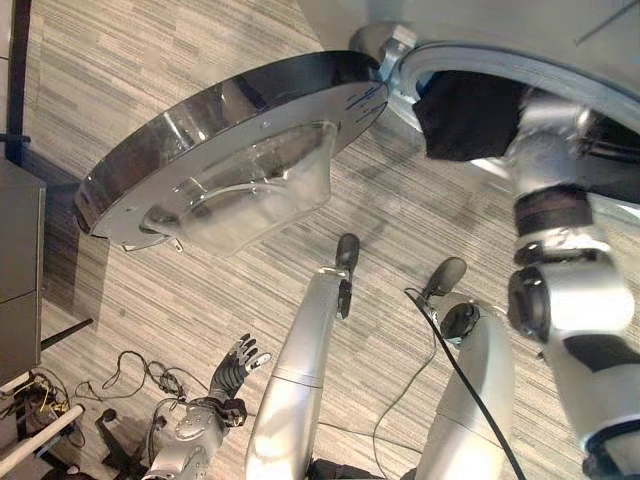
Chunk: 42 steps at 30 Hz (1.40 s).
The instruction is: Grab the laundry basket,head to the washer,open it,put in the laundry and shut it.
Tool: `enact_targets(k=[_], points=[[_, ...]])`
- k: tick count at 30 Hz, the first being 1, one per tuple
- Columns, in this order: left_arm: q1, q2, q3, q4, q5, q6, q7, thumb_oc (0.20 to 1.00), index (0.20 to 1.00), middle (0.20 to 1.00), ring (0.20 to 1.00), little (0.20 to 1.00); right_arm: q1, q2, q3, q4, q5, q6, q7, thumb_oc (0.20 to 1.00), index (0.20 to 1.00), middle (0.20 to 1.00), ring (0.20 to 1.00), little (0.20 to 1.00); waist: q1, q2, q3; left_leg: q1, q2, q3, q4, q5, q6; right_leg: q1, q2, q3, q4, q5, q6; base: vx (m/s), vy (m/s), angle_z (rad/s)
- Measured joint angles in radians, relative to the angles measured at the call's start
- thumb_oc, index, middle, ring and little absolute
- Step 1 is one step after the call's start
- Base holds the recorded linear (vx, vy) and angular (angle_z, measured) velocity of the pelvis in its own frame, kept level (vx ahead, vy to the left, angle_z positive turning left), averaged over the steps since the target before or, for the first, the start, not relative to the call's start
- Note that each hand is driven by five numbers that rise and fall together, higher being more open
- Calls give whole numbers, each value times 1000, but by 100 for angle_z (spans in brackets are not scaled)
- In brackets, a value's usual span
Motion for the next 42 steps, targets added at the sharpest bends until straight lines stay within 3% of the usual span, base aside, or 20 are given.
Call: enact_targets(k=[4,5,8,11,14,19,21,26,27,28,30,31,33,37,38,39,41,42], points=[[-4,2,-2,3,2,-2,-3,1000,1000,1000,1000,1000,-159,-179,44,129,-19,-11,-9,200,200,200,200,200,21,19,-13,-15,-20,2,-17,12,12,-16,-20,1,-4,2,5,33,37,11],[5,2,-3,8,3,-2,-11,1000,1000,1000,1000,1000,-174,-220,81,170,-39,-37,-6,200,200,200,200,200,32,48,-32,-34,-29,-5,-15,16,15,-27,-25,-1,-9,9,16,48,31,17],[14,-1,-11,48,2,-1,-17,1000,1000,1000,1000,1000,-212,-241,204,199,-37,-19,-4,200,200,200,200,200,26,78,-66,-81,-35,7,-13,27,28,-75,-33,9,-13,22,34,21,11,2],[11,0,-12,53,2,-3,-20,1000,1000,1000,1000,1000,-217,-242,203,198,-37,-16,11,1000,1000,1000,1000,1000,21,82,-73,-109,-42,11,-11,32,29,-106,-36,19,-10,28,37,7,11,-1],[9,0,-15,36,1,-4,-22,1000,1000,1000,1000,1000,-214,-237,206,261,-40,10,21,1000,1000,1000,1000,1000,16,82,-73,-121,-43,14,-12,37,32,-120,-37,22,-11,37,37,0,0,0],[8,0,-20,39,1,-3,-34,1000,1000,1000,1000,1000,-71,-188,200,388,-78,122,64,1000,1000,1000,1000,1000,-9,69,-82,-112,-44,16,-26,38,33,-113,-37,22,-26,41,38,-15,-1,-1],[3,-2,-21,40,2,-3,-38,1000,1000,1000,1000,1000,5,-120,148,353,-79,130,62,1000,1000,1000,1000,1000,-33,67,-84,-106,-45,23,-64,57,34,-112,-33,24,-60,59,40,-62,-15,-4],[-34,-18,-10,87,2,-3,-34,1000,1000,1000,1000,1000,125,-46,100,206,-79,110,51,1000,1000,1000,1000,1000,-53,64,-85,-42,-38,27,-124,77,32,-51,-18,20,-115,82,41,-58,-23,-4],[-43,-39,9,121,3,-10,-26,1000,1000,1000,1000,1000,213,4,71,82,-94,85,36,1000,1000,1000,1000,1000,-69,55,-90,-14,-36,28,-150,82,29,-27,-15,17,-142,86,41,-84,-50,1],[-58,-52,14,157,3,-11,-13,1000,1000,1000,1000,1000,322,50,76,-47,-139,54,37,1000,1000,1000,1000,1000,-83,43,-95,25,-37,27,-193,96,24,8,-11,10,-177,98,40,-107,-57,-4],[-62,-64,17,162,4,-20,-7,1000,1000,1000,1000,1000,442,88,53,-86,-186,38,23,1000,1000,1000,1000,1000,-104,33,-100,75,-32,18,-241,112,18,63,0,-5,-225,108,39,-93,-43,3],[-79,-96,37,201,10,-26,-8,1000,1000,1000,1000,1000,601,126,25,-140,-234,38,13,1000,1000,1000,1000,1000,-114,23,-104,155,-35,2,-326,146,11,147,9,-34,-298,132,36,-56,-20,3],[-85,-92,26,246,24,-32,-7,1000,1000,1000,1000,1000,687,179,33,-101,-246,37,22,1000,1000,1000,1000,1000,-152,-11,-121,217,-30,9,-380,155,5,195,19,-30,-333,137,35,-71,-38,-1],[-132,-186,68,390,60,-38,-7,1000,1000,1000,1000,1000,918,317,-7,-100,-239,21,72,1000,1000,1000,1000,1000,-159,-27,-128,456,-35,-16,-531,197,-10,422,27,-66,-427,140,32,-49,-42,13],[-85,-189,75,387,61,-48,-7,1000,1000,1000,1000,1000,1029,348,14,-75,-231,22,81,1000,1000,1000,1000,1000,-158,-57,-175,527,-35,-22,-590,207,-18,484,34,-78,-465,137,36,-32,-18,7],[-70,-180,67,401,71,-49,-7,1000,1000,1000,1000,1000,1063,362,30,-47,-224,23,88,1000,1000,1000,1000,1000,-181,-85,-202,539,-32,-20,-605,210,-23,491,35,-77,-472,138,35,-35,-7,22],[-96,-200,100,507,139,-43,-3,1000,1000,1000,1000,1000,1210,356,35,51,-217,48,126,1000,1000,1000,1000,1000,-181,-98,-216,727,-29,-45,-682,230,-25,696,45,-115,-550,137,41,-75,69,20],[-81,-193,94,515,143,-48,-2,1000,1000,1000,1000,1000,1245,359,43,71,-221,51,133,1000,1000,1000,1000,1000,-190,-110,-241,744,-29,-43,-690,224,-26,707,45,-108,-557,132,43,-92,132,-2]])
